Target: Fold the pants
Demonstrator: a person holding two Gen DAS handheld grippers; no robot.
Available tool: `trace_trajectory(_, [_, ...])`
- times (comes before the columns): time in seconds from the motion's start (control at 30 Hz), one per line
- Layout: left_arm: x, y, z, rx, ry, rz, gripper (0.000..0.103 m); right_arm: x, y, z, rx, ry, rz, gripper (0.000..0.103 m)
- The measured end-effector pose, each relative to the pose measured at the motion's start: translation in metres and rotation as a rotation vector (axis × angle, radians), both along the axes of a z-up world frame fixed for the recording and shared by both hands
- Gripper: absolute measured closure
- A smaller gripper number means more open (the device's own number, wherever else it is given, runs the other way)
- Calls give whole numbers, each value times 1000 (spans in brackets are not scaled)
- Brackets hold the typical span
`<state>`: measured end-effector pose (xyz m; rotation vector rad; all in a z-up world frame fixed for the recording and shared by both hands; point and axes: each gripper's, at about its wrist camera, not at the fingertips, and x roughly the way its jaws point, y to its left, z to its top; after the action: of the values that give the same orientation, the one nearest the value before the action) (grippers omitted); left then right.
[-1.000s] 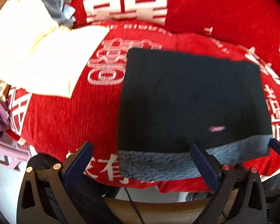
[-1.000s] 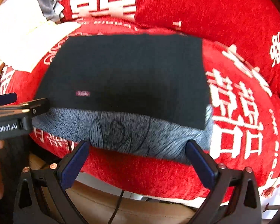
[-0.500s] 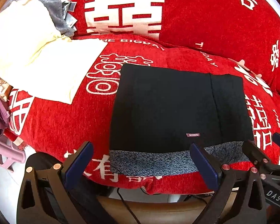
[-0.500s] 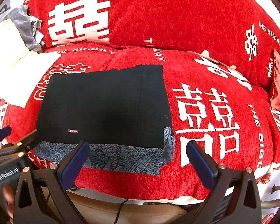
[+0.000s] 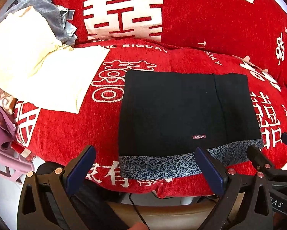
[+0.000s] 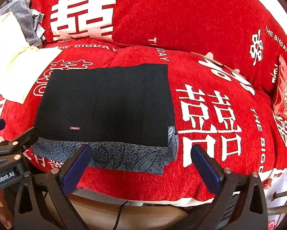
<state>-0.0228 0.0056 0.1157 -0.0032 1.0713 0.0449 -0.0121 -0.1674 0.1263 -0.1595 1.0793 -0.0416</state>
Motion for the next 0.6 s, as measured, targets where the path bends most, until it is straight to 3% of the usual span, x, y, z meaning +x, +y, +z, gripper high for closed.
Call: trace_trajectory(0.6, [1, -2, -5, -2, 13, -1, 0, 0, 0, -5, 3, 7, -7, 0])
